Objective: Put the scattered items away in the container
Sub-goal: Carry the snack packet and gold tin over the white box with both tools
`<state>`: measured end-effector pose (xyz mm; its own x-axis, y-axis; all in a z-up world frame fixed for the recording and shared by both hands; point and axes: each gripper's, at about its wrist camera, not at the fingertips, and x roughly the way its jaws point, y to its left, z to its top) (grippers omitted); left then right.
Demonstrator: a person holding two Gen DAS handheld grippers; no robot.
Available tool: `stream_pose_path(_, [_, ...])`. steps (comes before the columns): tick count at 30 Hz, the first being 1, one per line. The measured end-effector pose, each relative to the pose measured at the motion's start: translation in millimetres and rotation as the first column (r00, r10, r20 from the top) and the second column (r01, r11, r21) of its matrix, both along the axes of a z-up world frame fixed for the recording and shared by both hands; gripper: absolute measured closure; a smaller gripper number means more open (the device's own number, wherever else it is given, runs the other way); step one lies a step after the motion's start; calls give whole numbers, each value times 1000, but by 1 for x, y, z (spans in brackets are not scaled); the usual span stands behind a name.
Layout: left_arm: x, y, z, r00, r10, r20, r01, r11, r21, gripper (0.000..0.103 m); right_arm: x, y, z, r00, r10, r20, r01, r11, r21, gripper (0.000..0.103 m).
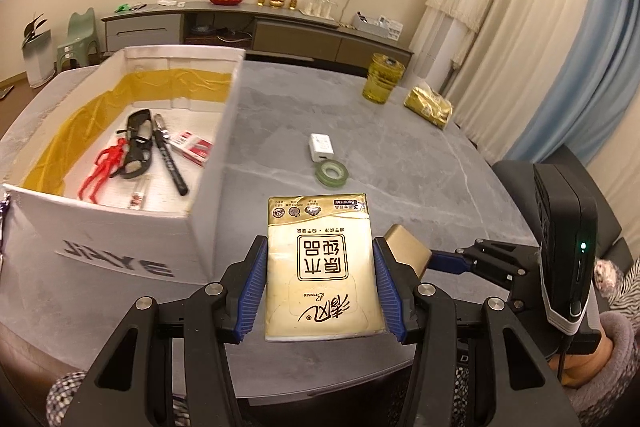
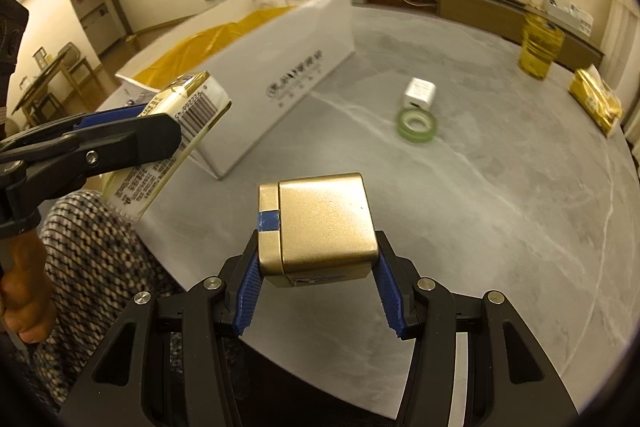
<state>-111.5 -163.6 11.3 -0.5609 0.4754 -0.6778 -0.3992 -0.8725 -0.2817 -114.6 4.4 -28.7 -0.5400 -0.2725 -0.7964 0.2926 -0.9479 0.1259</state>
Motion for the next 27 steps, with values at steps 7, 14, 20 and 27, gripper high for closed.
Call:
stream_pose_path(7, [-5,-30,12,999,40,-26,-40,999,25,51,-10,-28,19,998,54,-31,-54,999,5,49])
stream_pose_path(14, [-14,-53,21,997,65,-46,-63,997,46,51,-20,-49,32,994,91,-52,-91,996,17,49])
stream_pose_path(20, [-24,-62,29,995,67,-70,-63,997,50,51,-31,-59,44,992,110,-67,-109,994,25,49])
stream_pose_path(27, [-39,-73,38,993,75,-94,-70,996,57,51,-46,-67,61,988,126,-94,-122,991,46,49])
